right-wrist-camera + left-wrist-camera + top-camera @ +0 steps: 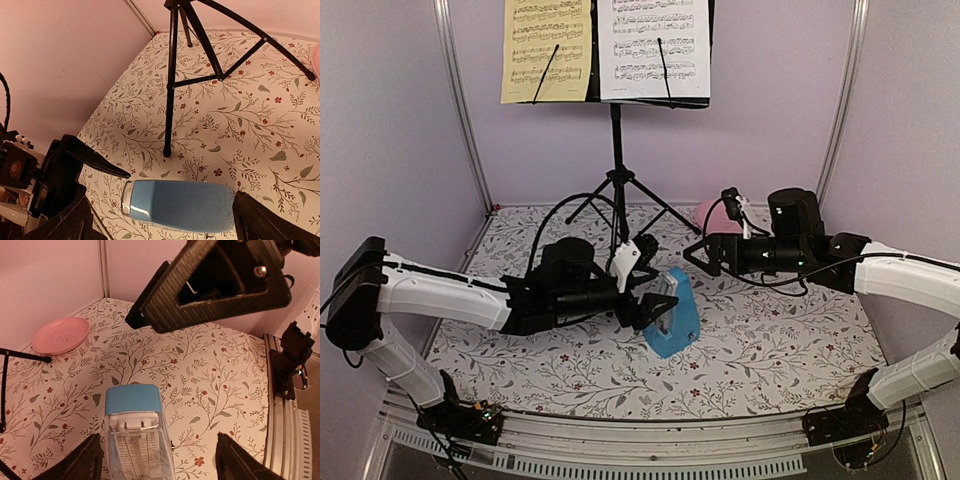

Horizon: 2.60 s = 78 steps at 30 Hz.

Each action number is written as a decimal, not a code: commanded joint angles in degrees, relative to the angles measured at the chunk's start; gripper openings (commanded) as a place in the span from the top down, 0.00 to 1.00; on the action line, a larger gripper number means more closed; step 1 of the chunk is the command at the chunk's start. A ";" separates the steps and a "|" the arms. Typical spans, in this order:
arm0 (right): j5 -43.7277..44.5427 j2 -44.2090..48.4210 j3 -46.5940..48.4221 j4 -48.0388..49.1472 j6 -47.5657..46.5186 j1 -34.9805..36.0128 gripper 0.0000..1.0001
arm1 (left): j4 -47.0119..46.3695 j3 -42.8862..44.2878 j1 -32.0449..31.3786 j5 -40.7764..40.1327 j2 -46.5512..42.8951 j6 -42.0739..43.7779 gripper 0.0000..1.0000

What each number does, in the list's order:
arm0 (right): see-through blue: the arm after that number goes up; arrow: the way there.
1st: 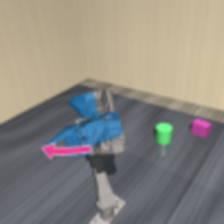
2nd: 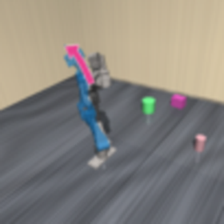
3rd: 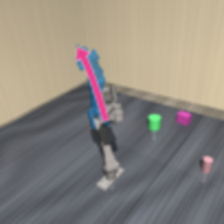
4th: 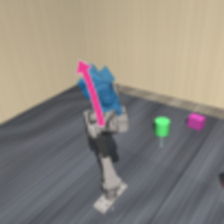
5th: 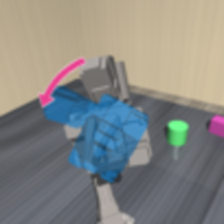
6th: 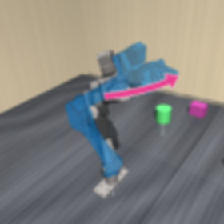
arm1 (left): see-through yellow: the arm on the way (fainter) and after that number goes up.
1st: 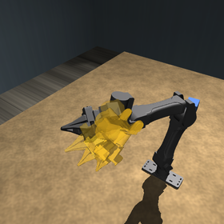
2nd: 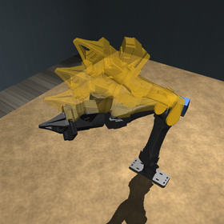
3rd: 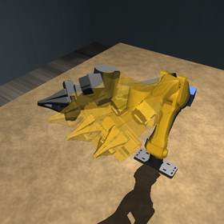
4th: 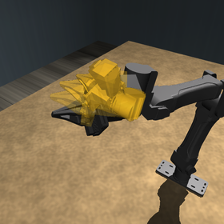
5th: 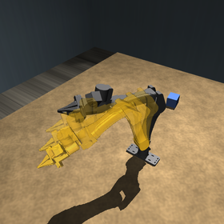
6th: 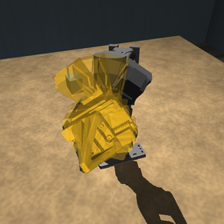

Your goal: Set up the instrument practice props

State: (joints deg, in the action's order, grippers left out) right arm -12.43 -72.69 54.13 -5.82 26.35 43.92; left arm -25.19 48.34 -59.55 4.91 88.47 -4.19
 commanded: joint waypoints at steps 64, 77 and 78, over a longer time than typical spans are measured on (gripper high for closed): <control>1.52 -12.29 -2.50 -4.97 5.94 0.35 0.37 | -2.17 -0.86 6.46 10.60 2.92 4.49 0.76; -7.26 -12.02 -2.66 2.72 4.86 0.31 0.29 | -0.30 3.11 6.31 9.55 6.07 4.74 0.79; -7.99 -12.50 -2.37 2.93 4.99 0.29 0.29 | -0.34 3.49 6.27 9.63 6.30 4.67 0.79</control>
State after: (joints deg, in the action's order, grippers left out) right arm -17.96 -82.48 53.06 0.05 32.67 44.40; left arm -27.75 49.82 -53.54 14.17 93.12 0.62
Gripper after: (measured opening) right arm 0.702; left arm 0.443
